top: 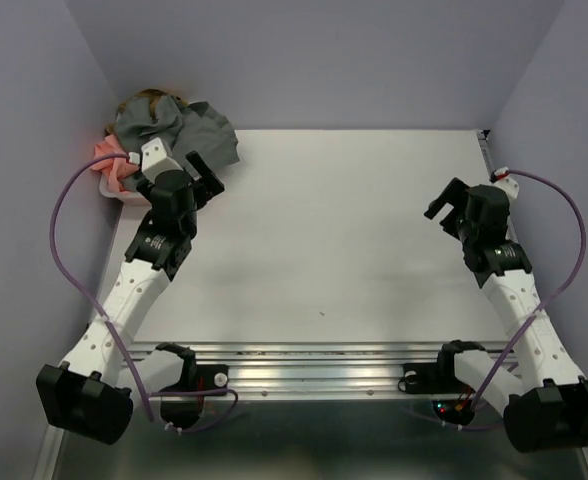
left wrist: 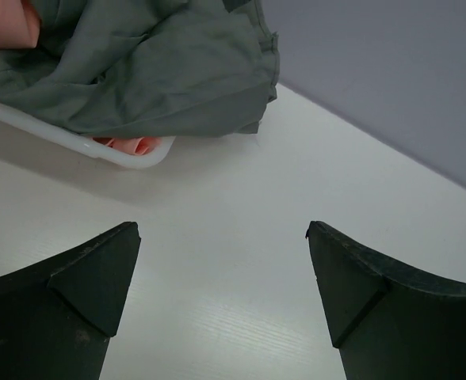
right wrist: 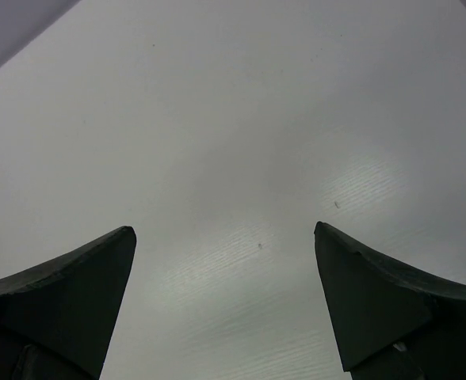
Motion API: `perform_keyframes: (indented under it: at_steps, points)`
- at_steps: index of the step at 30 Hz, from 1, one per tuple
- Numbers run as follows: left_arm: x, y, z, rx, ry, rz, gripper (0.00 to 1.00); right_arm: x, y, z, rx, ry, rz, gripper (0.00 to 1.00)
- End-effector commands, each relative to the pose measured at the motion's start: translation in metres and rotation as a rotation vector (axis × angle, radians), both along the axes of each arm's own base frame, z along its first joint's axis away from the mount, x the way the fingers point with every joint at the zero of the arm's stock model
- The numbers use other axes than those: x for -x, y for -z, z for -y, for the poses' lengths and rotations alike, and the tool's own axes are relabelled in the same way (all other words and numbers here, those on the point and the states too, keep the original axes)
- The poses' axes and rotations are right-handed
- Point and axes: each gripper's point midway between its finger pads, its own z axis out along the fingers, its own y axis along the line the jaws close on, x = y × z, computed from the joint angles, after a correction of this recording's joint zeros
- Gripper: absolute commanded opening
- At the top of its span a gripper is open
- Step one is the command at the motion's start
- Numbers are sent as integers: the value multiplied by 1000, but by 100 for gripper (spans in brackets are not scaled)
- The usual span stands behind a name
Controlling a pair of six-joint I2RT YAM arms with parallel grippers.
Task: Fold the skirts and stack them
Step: Grab the skirt from the pile
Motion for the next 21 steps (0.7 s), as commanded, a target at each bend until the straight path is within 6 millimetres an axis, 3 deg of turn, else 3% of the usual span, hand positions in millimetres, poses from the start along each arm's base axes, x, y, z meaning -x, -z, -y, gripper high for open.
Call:
perform_keyframes:
  at_steps: [1, 6, 8, 12, 16, 21]
  points:
    - [-2, -13, 1, 28, 6, 51, 99, 2, -27, 4, 7, 16, 94, 100]
    - [-8, -7, 2, 31, -10, 19, 99, 3, -27, -6, -7, -39, 104, 100]
    - [-15, -5, 11, 15, 42, 6, 99, 2, -25, -10, -20, -58, 119, 100]
    - [-46, -3, 17, -103, 71, -71, 99, 2, -25, -12, -15, -79, 138, 100]
    - [-81, 4, 0, -275, 21, -154, 99, 1, -17, -13, -7, -87, 116, 100]
    - [-140, 18, -17, -301, 53, -196, 99, -2, -10, -12, 4, -90, 91, 100]
